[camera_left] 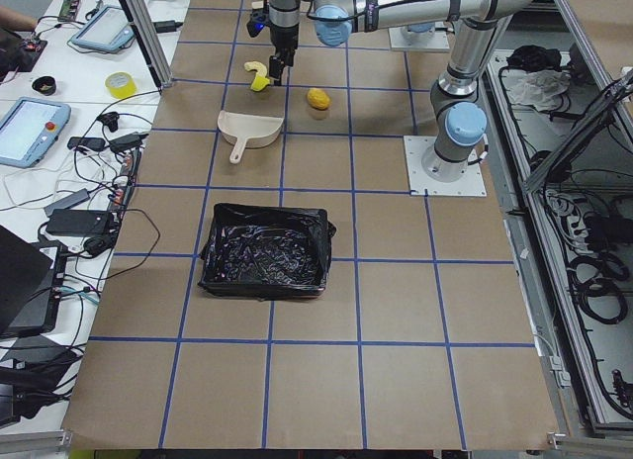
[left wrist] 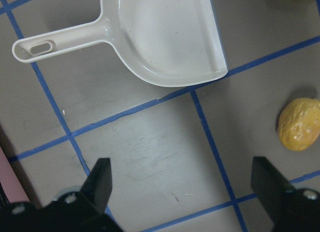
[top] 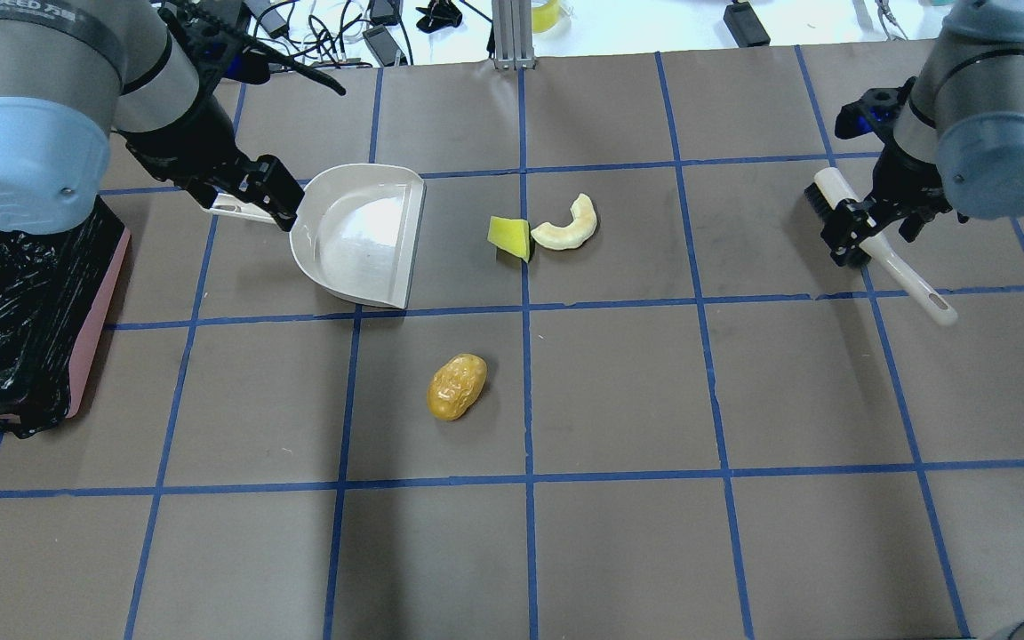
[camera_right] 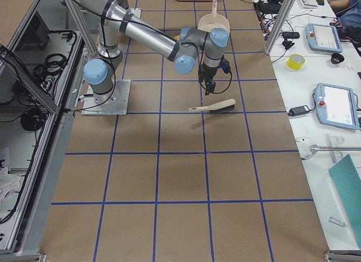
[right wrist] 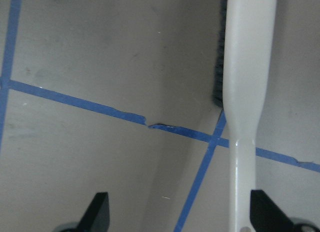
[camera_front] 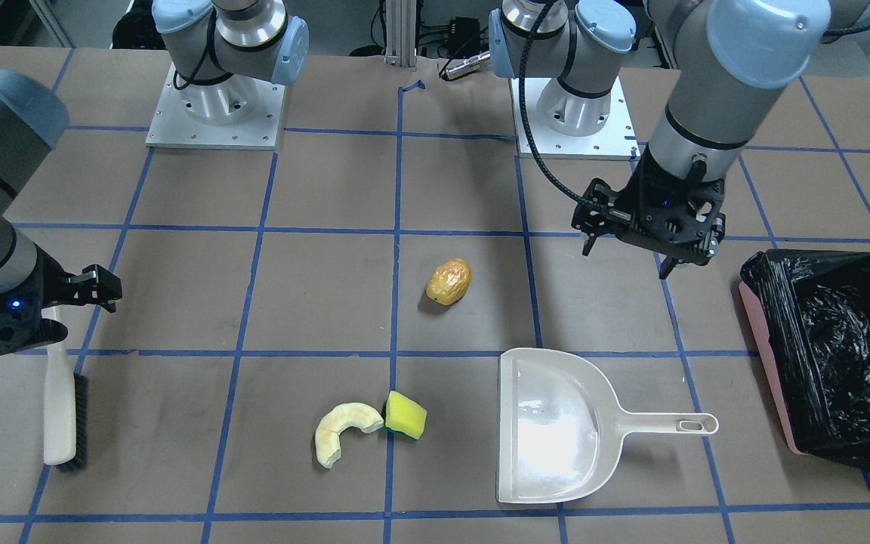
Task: Sweep and dump trash into bin
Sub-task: 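Grasp the white dustpan with the left gripper while the right grasps the brush, then lift the brush with the right gripper and carry it toward the sponge and peel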
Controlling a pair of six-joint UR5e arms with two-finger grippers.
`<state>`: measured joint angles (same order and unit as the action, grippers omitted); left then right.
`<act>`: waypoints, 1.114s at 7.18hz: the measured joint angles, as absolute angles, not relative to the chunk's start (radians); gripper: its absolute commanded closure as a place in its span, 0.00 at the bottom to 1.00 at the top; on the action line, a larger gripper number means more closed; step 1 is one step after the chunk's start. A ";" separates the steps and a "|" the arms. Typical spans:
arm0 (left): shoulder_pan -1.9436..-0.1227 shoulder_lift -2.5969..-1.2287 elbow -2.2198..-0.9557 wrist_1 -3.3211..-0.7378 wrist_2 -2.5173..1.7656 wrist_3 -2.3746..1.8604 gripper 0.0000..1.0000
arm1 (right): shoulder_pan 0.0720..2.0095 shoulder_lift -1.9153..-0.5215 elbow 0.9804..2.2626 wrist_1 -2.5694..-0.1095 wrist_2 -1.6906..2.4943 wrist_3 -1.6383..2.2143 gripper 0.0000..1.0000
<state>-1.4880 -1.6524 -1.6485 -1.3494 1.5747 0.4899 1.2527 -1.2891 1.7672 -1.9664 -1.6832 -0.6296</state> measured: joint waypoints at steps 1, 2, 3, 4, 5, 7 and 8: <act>-1.445 -1.669 -1.644 -1.338 1.574 0.638 0.00 | 1.206 -1.277 1.795 -2.005 -1.692 -0.700 0.01; -1.410 -1.685 -1.636 -1.328 1.573 0.786 0.00 | 1.167 -1.272 1.836 -2.063 -1.692 -0.747 0.05; -1.388 -1.705 -1.625 -1.319 1.573 0.920 0.00 | 1.145 -1.271 1.877 -2.113 -1.692 -0.769 0.22; -1.370 -1.729 -1.612 -1.309 1.574 1.041 0.00 | 1.134 -1.274 1.901 -2.136 -1.691 -0.778 0.45; -1.347 -1.760 -1.598 -1.291 1.572 1.166 0.00 | 1.130 -1.276 1.911 -2.143 -1.693 -0.780 0.61; -1.320 -1.836 -1.566 -1.245 1.564 1.438 0.00 | 1.128 -1.280 1.915 -2.142 -1.697 -0.779 0.82; -1.316 -1.883 -1.543 -1.230 1.563 1.567 0.00 | 1.127 -1.283 1.916 -2.142 -1.699 -0.778 0.90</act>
<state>-1.3164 -1.8832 -1.5435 -1.2304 1.5630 1.5675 1.1271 -1.2833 1.9162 -2.1418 -1.6988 -0.7777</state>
